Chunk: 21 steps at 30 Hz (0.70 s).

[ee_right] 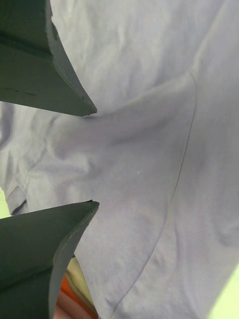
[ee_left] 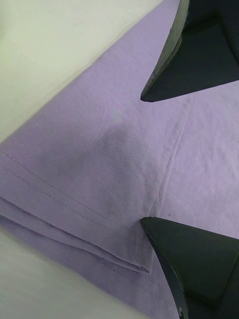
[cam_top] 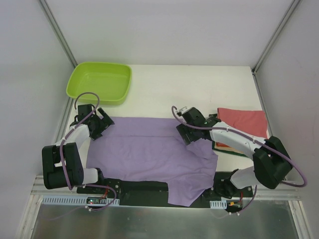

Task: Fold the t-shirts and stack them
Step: Fold the flattened tshirt in 1/3 of the way

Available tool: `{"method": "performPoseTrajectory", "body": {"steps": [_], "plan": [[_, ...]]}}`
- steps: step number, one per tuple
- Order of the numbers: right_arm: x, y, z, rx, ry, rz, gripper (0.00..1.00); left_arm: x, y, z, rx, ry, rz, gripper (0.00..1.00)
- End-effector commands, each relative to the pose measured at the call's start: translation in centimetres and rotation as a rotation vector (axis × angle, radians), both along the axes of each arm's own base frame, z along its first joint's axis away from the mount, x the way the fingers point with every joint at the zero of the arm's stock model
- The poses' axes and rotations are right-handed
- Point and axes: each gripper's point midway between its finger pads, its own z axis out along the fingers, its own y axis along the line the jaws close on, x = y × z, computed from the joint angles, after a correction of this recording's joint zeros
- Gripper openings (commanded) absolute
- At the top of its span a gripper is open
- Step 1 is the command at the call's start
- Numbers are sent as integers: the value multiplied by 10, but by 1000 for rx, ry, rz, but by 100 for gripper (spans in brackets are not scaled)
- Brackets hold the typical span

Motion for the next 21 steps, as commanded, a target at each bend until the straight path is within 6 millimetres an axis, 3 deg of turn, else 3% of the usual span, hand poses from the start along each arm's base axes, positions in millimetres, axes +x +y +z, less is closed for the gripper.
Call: {"method": "performPoseTrajectory", "body": {"steps": [1, 6, 9, 11, 16, 21], "plan": [[-6, 16, 40, 23, -112, 169, 72, 6, 4, 3, 13, -17, -5, 99], [-41, 53, 43, 123, -45, 368, 69, 7, 4, 4, 14, -20, -4, 99], [-70, 77, 29, 168, 83, 484, 66, 8, 3, 3, 10, -17, -7, 99], [-79, 80, 18, 119, 142, 527, 65, 8, 3, 2, 6, -14, -10, 99], [-55, 58, -2, -110, 130, 418, 62, 8, 2, 1, 1, -9, -14, 99], [-38, 45, -9, -140, 134, 331, 61, 8, 2, -1, -2, -6, -13, 99]]}}
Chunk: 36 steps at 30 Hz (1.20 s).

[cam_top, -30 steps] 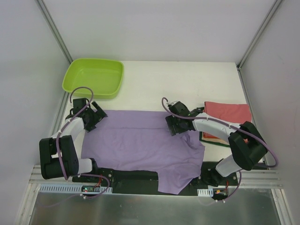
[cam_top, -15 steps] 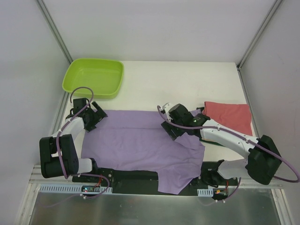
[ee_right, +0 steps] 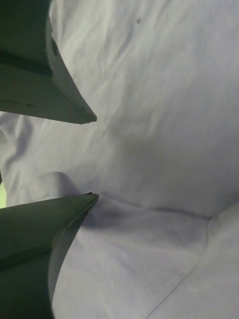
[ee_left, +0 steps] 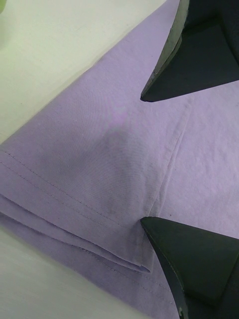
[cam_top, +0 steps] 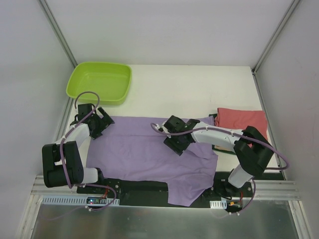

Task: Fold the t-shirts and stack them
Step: Fold the flattened tshirt in 1/3 of the way

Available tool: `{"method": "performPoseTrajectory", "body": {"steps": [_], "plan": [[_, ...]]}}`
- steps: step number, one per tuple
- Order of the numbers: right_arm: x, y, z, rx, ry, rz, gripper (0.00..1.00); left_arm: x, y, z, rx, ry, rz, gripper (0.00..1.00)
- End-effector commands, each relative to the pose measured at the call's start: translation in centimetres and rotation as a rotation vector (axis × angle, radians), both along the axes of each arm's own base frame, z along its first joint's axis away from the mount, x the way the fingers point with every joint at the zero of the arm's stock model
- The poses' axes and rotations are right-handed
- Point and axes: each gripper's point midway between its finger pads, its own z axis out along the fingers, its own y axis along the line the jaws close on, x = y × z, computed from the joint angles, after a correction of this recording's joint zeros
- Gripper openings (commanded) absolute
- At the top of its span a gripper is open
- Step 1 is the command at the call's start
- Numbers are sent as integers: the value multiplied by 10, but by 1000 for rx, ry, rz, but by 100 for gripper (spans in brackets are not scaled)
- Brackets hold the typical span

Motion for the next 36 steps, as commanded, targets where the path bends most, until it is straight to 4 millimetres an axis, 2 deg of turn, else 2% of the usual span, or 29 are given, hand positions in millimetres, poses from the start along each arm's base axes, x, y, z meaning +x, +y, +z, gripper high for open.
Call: {"method": "performPoseTrajectory", "body": {"steps": [1, 9, 12, 15, 24, 26, 31, 33, 36], "plan": [[22, -17, 7, -51, -28, -95, 60, 4, 1, -2, -4, 3, -12, 99], [34, -47, -1, -136, -46, -189, 55, 4, 2, -1, -1, -1, -9, 99], [35, -48, -3, -143, -49, -192, 53, 5, 2, -2, -2, 2, -7, 99], [34, -48, -6, -146, -39, -190, 43, 5, 1, -4, -5, 10, -10, 99], [34, -56, -10, -182, -49, -222, 36, 5, 1, -5, -8, 14, -11, 99], [35, -55, -11, -189, -53, -229, 27, 5, 1, -6, -11, 17, -11, 99], [33, -51, -10, -178, -48, -244, 14, 5, 1, -6, -9, 17, -10, 99], [30, -45, -2, -131, -47, -252, 7, 5, 1, -6, -9, 17, -10, 99], [24, -39, 8, -87, -26, -278, 3, 5, 1, -7, -8, 22, -7, 99]]}}
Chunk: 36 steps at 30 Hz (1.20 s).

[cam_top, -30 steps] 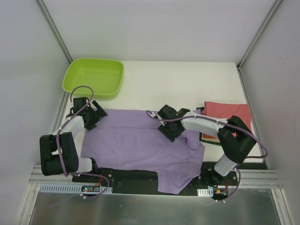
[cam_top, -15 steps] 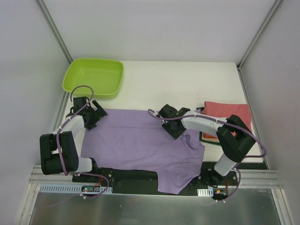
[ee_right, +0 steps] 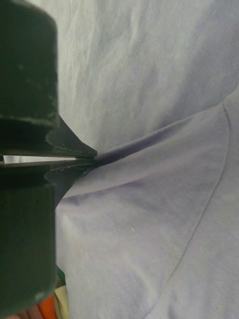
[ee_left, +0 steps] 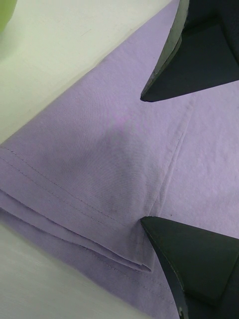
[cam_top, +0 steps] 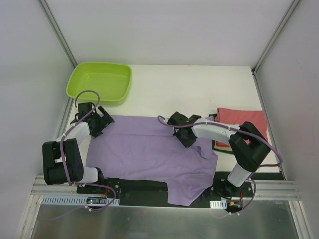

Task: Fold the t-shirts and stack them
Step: Fold the flattened tshirt in 1/3 of the way

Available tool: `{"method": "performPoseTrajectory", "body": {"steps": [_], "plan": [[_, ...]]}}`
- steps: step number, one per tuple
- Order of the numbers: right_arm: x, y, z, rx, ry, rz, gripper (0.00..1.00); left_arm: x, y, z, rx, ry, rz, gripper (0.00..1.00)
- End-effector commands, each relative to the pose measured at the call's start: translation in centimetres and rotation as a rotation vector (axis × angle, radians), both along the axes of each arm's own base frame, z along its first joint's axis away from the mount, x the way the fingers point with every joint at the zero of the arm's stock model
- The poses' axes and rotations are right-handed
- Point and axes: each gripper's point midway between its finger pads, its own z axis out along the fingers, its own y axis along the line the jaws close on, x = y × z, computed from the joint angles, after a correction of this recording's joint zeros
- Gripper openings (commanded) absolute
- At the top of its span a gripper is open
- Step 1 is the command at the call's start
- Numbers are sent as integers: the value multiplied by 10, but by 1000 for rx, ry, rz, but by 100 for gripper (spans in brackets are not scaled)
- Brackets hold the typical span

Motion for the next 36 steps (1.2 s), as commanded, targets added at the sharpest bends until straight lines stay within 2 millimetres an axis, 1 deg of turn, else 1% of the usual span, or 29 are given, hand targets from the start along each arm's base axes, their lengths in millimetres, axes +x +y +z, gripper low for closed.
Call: {"method": "performPoseTrajectory", "body": {"steps": [1, 6, 11, 15, 18, 19, 22, 23, 26, 28, 29, 32, 34, 36], "plan": [[-11, 8, 25, 69, 16, -48, 3, -3, 1, -7, -4, 30, -4, 99], [-27, 16, 40, 130, 77, -83, 3, -3, 2, -7, -1, 28, -2, 99], [-43, 35, 50, 208, 160, -68, 4, -3, 1, -7, -5, 27, -5, 99], [-45, 49, 56, 248, 178, -80, 5, -3, 1, -5, -2, 23, -5, 99], [-48, 58, 56, 272, 208, -102, 6, -4, 1, -6, -3, 24, -6, 99], [-50, 63, 55, 285, 222, -134, 6, -4, 1, -6, -3, 24, -6, 99], [-53, 70, 49, 306, 258, -166, 7, -4, 1, -6, -2, 26, -5, 99], [-54, 72, 47, 308, 268, -169, 9, -4, 1, -6, -2, 24, -5, 99], [-53, 74, 40, 303, 273, -187, 26, -4, 2, -5, 1, 21, -6, 99], [-51, 76, 43, 316, 261, -183, 46, -4, 2, -4, 4, 17, -6, 99], [-49, 78, 46, 330, 246, -176, 55, -4, 2, -3, 9, 14, -6, 99], [-41, 78, 63, 377, 176, -143, 78, -5, 6, -1, 27, 9, 3, 99], [-33, 70, 75, 387, 97, -137, 87, -6, 7, -1, 33, 15, 9, 99], [-23, 55, 82, 380, 28, -174, 99, -6, 7, -2, 34, 20, 9, 99]]}}
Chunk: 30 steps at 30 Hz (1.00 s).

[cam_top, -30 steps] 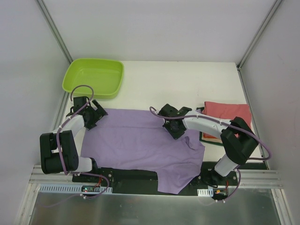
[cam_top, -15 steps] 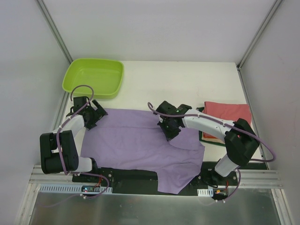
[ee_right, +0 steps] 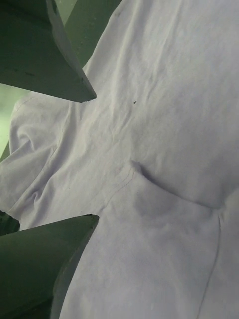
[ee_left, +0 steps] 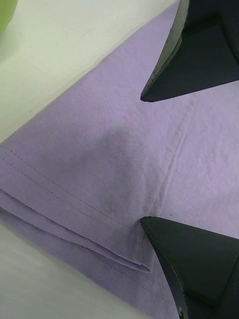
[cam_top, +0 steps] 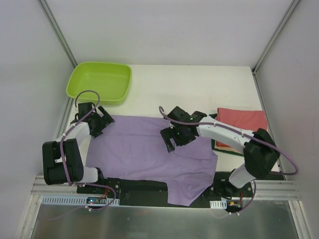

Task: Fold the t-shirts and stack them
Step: Fold the flattened tshirt in 1/3 of the way

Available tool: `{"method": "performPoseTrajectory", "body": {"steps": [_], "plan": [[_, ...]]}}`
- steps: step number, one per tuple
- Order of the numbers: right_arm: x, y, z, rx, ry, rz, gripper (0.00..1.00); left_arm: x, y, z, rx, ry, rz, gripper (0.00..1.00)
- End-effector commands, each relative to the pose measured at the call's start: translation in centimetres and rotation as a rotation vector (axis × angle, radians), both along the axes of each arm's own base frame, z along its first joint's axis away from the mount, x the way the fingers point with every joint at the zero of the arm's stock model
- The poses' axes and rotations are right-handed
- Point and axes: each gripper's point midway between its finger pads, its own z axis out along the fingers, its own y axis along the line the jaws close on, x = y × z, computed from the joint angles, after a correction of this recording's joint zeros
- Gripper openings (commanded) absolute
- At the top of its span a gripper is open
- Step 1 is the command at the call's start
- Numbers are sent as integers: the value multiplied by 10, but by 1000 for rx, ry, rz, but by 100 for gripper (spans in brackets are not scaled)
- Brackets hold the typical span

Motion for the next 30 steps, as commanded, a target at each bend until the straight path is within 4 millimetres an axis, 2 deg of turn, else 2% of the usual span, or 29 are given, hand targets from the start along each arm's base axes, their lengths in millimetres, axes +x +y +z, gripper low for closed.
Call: {"method": "performPoseTrajectory", "body": {"steps": [1, 4, 6, 7, 13, 24, 30], "plan": [[30, -24, 35, 17, -207, -89, 96, -7, 8, -4, 34, 30, 12, 99], [44, -43, 30, 23, -219, -190, 96, -8, 10, -4, 42, 39, 16, 99], [57, -47, 23, 64, -213, -239, 96, -8, 10, -5, 42, 44, 11, 99], [56, -44, 19, 98, -176, -232, 96, -8, 10, -7, 42, 52, 11, 99], [94, -57, -6, 53, -158, -326, 96, -11, 15, -17, 30, 99, 35, 99], [123, -45, -51, -18, -69, -310, 96, -12, 32, -22, 21, 122, 121, 99], [149, -27, -59, 50, -14, -318, 96, -15, 44, -22, 16, 125, 178, 99]]}}
